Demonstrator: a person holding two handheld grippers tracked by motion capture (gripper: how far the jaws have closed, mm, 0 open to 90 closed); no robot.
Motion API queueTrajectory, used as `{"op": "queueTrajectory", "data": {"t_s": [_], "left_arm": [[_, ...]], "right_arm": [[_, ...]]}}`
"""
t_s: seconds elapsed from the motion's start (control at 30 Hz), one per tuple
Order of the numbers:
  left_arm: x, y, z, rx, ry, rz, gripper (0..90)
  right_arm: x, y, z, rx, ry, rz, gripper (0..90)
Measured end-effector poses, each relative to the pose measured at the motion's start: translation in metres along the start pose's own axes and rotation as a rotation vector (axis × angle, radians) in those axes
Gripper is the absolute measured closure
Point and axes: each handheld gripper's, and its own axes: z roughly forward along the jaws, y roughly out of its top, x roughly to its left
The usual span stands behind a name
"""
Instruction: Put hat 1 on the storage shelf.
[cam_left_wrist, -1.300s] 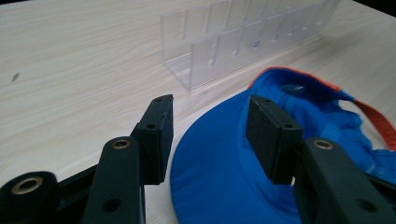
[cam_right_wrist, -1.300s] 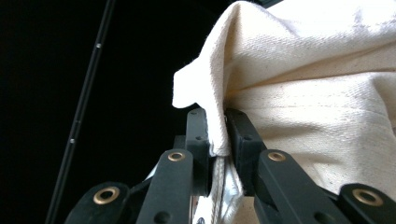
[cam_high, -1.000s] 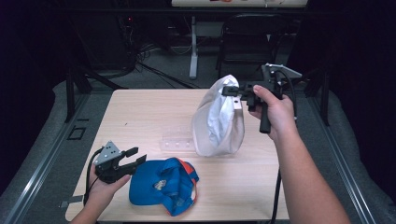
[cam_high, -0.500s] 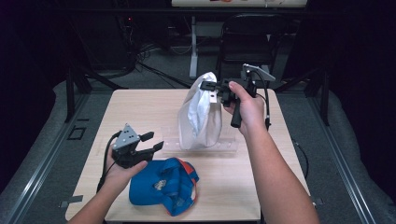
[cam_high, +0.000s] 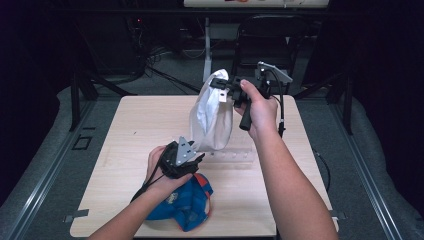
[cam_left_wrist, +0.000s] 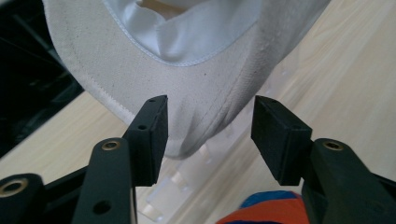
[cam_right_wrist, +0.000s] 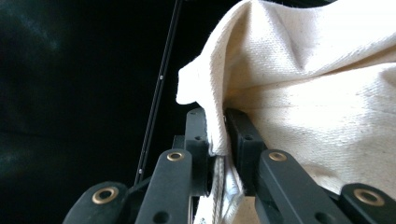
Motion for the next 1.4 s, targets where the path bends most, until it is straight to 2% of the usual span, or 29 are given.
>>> {"op": "queueTrajectory", "data": {"t_s": [0.07,0.13,0.2,0.27,0.33,0.37,0.4,0.43,0.57,0.6,0.7,0.93,1.17,1.37,1.4], "left_arm": [[0.002,0.001,0.002,0.017,-0.013,0.005,60.4],[0.006,0.000,0.003,0.009,-0.028,-0.007,71.9],[0.011,-0.002,0.003,0.011,-0.036,-0.011,76.2],[0.015,-0.004,0.003,0.004,-0.050,-0.014,78.9],[0.021,-0.006,0.003,-0.009,-0.087,-0.047,79.5],[0.027,-0.008,0.002,-0.023,-0.113,-0.083,81.3],[0.027,-0.008,0.002,-0.023,-0.113,-0.083,81.7],[0.034,-0.011,0.001,-0.031,-0.148,-0.123,81.8],[0.042,-0.024,0.001,-0.050,-0.182,-0.162,82.2],[0.042,-0.024,0.001,-0.050,-0.182,-0.162,82.2],[0.043,-0.037,0.005,-0.050,-0.167,-0.189,82.1],[0.037,-0.053,0.012,-0.055,-0.185,-0.228,82.1],[0.039,-0.064,0.014,-0.055,-0.184,-0.260,82.5],[0.035,-0.070,0.012,-0.062,-0.142,-0.324,84.1],[0.035,-0.071,0.013,-0.064,-0.147,-0.342,84.2]], "right_arm": [[0.001,0.000,-0.001,-0.002,0.001,-0.002,79.7],[0.001,-0.001,-0.001,-0.005,-0.002,-0.008,79.7],[0.001,-0.002,-0.001,0.002,-0.007,-0.008,79.7],[0.000,-0.003,0.000,0.000,-0.010,-0.010,79.7],[0.000,-0.003,0.002,0.010,-0.018,-0.012,79.7],[0.000,-0.003,0.004,0.008,-0.018,-0.014,79.7],[0.000,-0.003,0.004,0.008,-0.018,-0.014,79.7],[-0.002,-0.003,0.008,0.012,-0.027,-0.018,79.7],[-0.006,-0.003,0.020,0.025,-0.031,-0.014,79.7],[-0.006,-0.003,0.020,0.025,-0.031,-0.014,79.7],[-0.010,-0.007,0.032,0.047,-0.060,-0.021,79.8],[-0.019,-0.014,0.044,0.071,-0.083,-0.023,79.7],[-0.026,-0.015,0.050,0.076,-0.102,-0.016,79.7],[-0.029,-0.019,0.059,0.097,-0.102,-0.024,79.6],[-0.030,-0.019,0.060,0.095,-0.103,-0.024,79.6]]}}
